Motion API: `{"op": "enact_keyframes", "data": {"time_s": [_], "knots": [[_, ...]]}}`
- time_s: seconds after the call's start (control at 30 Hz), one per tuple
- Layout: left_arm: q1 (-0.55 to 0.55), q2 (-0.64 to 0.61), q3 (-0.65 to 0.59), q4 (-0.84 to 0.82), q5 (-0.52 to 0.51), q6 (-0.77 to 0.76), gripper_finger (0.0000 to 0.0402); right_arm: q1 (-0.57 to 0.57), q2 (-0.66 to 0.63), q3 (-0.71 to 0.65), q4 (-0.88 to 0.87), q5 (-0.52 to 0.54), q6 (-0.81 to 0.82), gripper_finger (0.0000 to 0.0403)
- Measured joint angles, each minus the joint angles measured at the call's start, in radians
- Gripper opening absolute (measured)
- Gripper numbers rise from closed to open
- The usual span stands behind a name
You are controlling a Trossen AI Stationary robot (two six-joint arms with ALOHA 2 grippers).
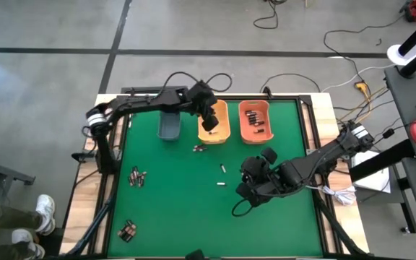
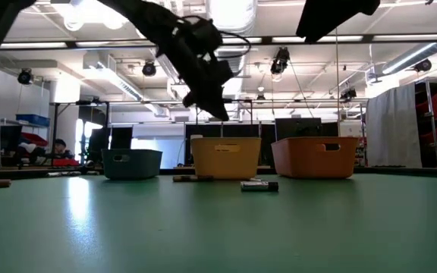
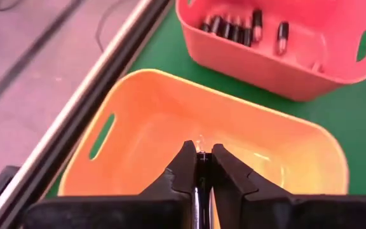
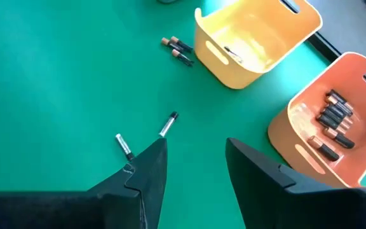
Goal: Sort batteries
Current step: Put the silver battery into the yellow bin
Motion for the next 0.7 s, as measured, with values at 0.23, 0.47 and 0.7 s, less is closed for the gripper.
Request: {"op": "enact_keyframes", "data": {"time_s": [0.23, 0.47, 0.7], "knots": [[0.013, 0.162, 0.125, -0.110, 0.065, 0.127, 0.0014, -0.011, -0.028, 0.000, -0.005, -0.005, 0.049, 0.0155], [0.016, 0.281, 0.241, -0.230, 0.066, 0.137, 0.0020, -0.011, -0.079, 0.000, -0.009, -0.006, 0.056, 0.0145], [0.023, 0.310, 0.272, -0.275, 0.091, 0.142, 0.0044, -0.022, -0.115, 0.000, -0.012, 0.000, 0.055, 0.0154]]}}
